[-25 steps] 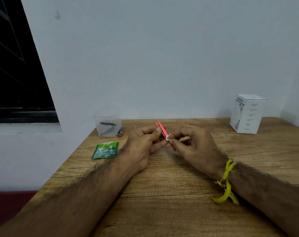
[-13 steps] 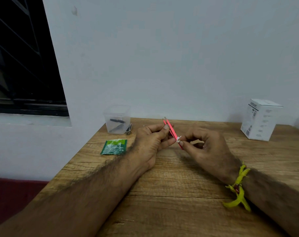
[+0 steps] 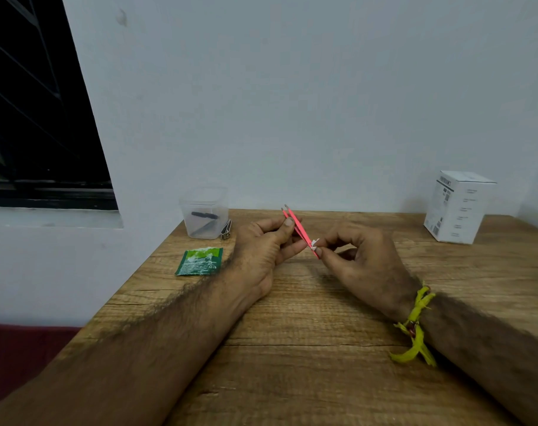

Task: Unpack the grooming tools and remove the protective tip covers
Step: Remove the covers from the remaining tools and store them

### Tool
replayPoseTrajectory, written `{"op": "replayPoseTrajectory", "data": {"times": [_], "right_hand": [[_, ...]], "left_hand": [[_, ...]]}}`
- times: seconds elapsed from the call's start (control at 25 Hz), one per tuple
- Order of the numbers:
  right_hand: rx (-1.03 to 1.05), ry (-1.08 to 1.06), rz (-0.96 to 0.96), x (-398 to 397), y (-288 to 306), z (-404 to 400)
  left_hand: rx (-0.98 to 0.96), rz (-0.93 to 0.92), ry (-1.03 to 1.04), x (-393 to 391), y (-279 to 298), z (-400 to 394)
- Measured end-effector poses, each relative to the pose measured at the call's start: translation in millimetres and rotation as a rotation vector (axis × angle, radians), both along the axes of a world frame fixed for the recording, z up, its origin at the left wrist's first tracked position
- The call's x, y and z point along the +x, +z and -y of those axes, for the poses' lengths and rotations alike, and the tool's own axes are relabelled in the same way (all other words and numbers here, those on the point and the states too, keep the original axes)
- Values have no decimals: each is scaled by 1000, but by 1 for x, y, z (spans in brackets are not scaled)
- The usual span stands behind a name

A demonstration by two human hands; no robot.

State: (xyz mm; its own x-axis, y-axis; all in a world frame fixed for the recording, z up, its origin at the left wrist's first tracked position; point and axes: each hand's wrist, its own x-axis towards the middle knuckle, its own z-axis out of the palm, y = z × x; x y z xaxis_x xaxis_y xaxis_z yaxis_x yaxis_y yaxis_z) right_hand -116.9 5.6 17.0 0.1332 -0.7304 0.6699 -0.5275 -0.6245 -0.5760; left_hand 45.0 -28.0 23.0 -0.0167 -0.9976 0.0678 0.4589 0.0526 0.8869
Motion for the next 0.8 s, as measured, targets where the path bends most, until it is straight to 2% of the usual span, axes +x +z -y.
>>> {"op": "replayPoseTrajectory", "data": {"times": [0.56, 0.68, 0.76, 0.8], "right_hand": [[15, -3, -49, 0, 2, -1], [87, -28, -81, -1, 1, -2], [155, -80, -19, -4, 2, 2], [198, -88, 83, -6, 4, 5]], "left_hand": [[-40, 10, 16, 5, -3, 5], [-49, 10, 14, 5, -2, 4], [-72, 55, -19, 5, -1, 2], [-96, 105, -52, 4, -2, 0]]}}
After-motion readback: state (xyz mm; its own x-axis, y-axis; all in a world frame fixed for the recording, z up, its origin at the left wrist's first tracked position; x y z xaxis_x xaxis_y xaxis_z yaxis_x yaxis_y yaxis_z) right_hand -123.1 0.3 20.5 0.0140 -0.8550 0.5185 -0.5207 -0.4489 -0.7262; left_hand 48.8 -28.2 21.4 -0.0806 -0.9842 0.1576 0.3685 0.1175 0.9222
